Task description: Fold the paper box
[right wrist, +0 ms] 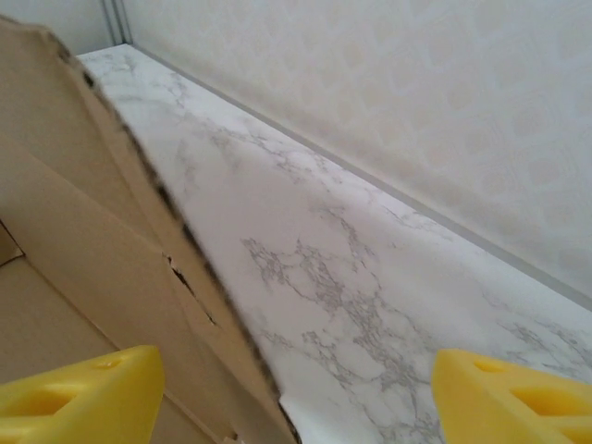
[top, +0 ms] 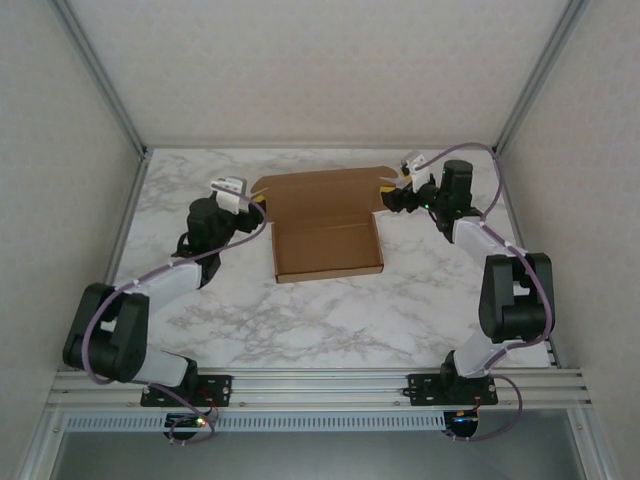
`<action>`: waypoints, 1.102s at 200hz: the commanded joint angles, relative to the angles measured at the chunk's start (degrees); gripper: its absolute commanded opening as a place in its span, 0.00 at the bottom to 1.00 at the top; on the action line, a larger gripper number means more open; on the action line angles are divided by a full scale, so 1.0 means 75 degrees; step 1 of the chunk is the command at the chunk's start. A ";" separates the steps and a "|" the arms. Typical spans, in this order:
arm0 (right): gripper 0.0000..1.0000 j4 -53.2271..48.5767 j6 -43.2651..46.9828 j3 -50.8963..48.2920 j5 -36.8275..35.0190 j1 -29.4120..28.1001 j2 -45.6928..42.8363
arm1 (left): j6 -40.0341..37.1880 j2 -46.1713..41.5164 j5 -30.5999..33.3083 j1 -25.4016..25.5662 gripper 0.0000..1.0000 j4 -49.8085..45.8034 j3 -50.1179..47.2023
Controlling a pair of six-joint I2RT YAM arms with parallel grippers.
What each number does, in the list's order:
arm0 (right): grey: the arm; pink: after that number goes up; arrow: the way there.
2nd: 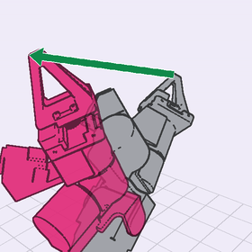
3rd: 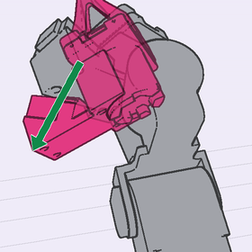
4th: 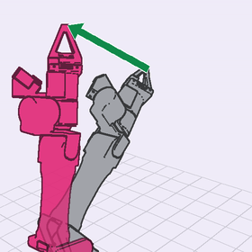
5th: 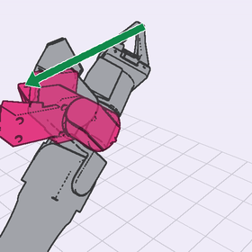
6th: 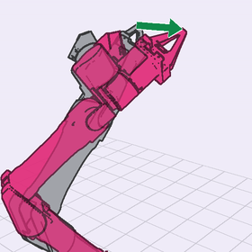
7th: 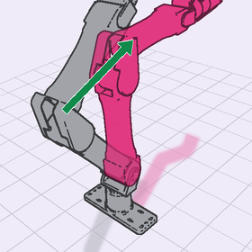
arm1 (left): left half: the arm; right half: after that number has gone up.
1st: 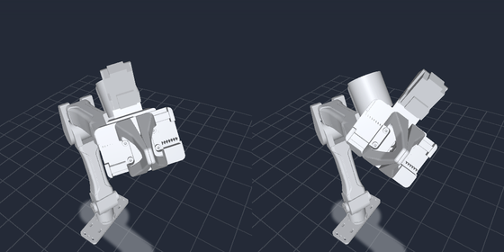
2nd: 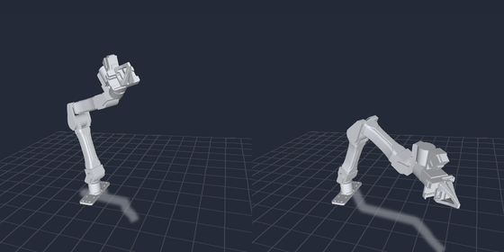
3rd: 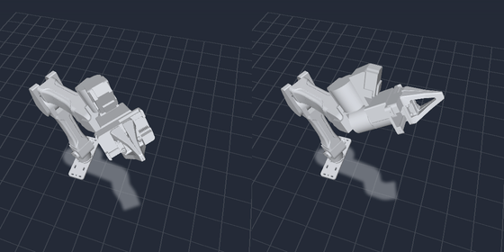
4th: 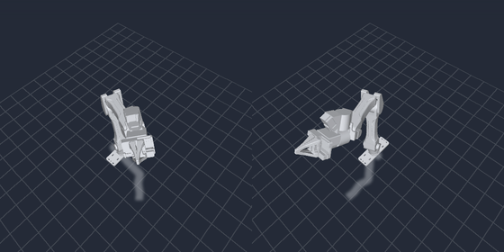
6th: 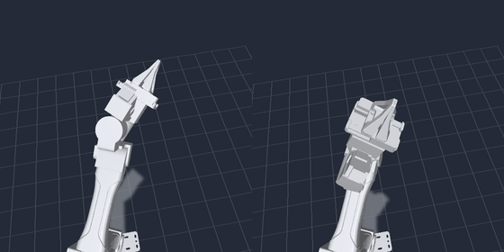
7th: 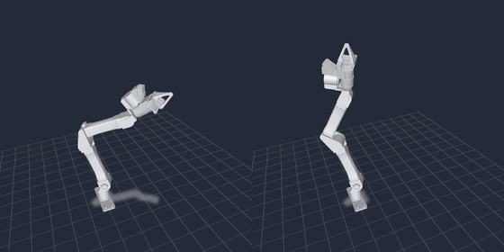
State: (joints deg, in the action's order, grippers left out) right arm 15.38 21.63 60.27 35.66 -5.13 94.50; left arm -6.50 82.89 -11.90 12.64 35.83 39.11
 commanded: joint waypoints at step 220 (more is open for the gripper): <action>0.20 -0.1132 -0.4347 0.0681 -0.5341 -0.2385 -0.0214 | 0.1865 0.0395 0.0531 0.0810 0.11 0.1538 -0.0032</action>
State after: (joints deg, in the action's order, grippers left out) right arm 8.99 4.40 63.44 7.03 -22.02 94.52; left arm 3.73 88.09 -10.28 15.88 42.24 40.05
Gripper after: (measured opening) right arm 0.202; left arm 0.119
